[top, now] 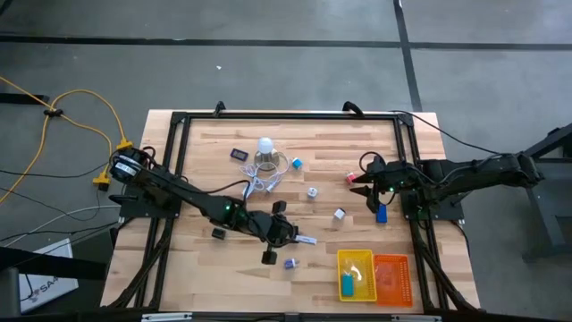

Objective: Pick & Place Office items
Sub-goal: Put the white digital clock into the yellow basket

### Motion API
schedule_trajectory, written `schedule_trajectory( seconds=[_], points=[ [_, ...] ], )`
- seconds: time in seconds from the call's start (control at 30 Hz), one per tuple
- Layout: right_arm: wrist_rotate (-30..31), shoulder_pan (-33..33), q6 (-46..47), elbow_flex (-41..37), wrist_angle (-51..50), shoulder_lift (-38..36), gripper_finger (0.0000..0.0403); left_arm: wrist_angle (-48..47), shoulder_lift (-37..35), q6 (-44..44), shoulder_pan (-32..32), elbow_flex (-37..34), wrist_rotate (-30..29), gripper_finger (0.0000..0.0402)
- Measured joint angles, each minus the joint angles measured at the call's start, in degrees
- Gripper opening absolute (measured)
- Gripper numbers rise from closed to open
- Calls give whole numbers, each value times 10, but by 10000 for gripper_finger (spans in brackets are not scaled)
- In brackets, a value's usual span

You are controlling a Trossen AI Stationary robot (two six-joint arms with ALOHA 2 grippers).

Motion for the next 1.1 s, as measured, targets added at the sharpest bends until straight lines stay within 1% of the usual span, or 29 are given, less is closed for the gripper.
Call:
schedule_trajectory(
  seconds=[0.23,0.57,0.63,0.7,0.77,0.83,0.97,1.1],
  points=[
    [1,0,0,0,9,0,141,0,0,0,0,0,0,53],
    [-2,0,5,0,141,0,141,0,0,-1,0,0,-1,53],
    [-17,0,4,0,155,0,141,0,0,-2,0,0,-1,53],
    [-54,0,-1,0,154,1,141,0,0,-5,0,0,-1,53],
    [-95,0,-6,0,155,10,141,1,0,-8,0,0,-2,53],
    [-118,8,-9,0,155,21,141,7,0,-16,3,-1,-10,53],
    [-113,35,-22,0,177,63,141,28,0,-25,13,-1,-13,53],
    [-113,63,-57,0,231,123,141,46,0,-38,29,-1,-26,53]
  ],
)
